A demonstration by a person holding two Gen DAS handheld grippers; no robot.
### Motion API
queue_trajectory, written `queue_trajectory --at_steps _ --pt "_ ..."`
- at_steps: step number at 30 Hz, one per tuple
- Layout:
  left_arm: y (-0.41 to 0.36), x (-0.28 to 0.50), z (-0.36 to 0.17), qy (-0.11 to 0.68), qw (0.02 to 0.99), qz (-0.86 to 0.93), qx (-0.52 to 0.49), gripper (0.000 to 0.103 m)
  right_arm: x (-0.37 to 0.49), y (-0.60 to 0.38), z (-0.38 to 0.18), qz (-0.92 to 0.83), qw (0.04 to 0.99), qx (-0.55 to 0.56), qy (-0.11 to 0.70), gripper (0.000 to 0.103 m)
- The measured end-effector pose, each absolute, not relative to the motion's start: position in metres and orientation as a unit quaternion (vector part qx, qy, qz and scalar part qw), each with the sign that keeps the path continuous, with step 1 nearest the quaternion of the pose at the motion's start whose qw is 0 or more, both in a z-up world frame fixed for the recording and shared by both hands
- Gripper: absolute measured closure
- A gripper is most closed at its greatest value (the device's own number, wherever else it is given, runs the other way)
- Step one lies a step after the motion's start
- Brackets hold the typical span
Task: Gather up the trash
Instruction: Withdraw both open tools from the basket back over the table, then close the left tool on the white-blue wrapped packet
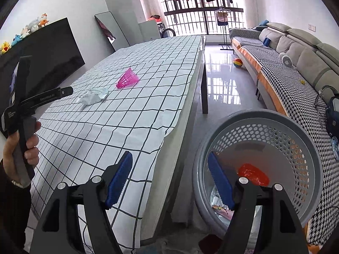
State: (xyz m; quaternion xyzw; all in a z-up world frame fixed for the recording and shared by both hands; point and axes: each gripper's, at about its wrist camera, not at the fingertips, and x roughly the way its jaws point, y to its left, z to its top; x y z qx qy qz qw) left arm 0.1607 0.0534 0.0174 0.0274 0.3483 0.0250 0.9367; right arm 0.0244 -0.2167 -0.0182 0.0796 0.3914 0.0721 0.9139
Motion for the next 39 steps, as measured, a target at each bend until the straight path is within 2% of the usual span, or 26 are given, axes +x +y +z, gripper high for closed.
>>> queue_trajectory --at_steps 10,19,31,39 --pt "0.112 0.249 0.003 0.363 0.927 0.081 0.046 0.01 0.039 -0.201 -0.025 0.061 0.908 0.066 0.409 0.032" --pt "0.145 0.302 -0.022 0.412 0.908 0.069 0.037 0.01 0.046 -0.194 -0.025 0.064 0.906 0.063 0.415 0.032" --pt "0.117 0.247 -0.027 0.42 0.905 0.013 0.072 0.01 0.043 -0.193 -0.022 0.073 0.908 0.066 0.408 0.032" --pt "0.09 0.21 -0.004 0.394 0.916 -0.021 0.075 0.01 0.036 -0.195 -0.019 0.076 0.91 0.072 0.402 0.032"
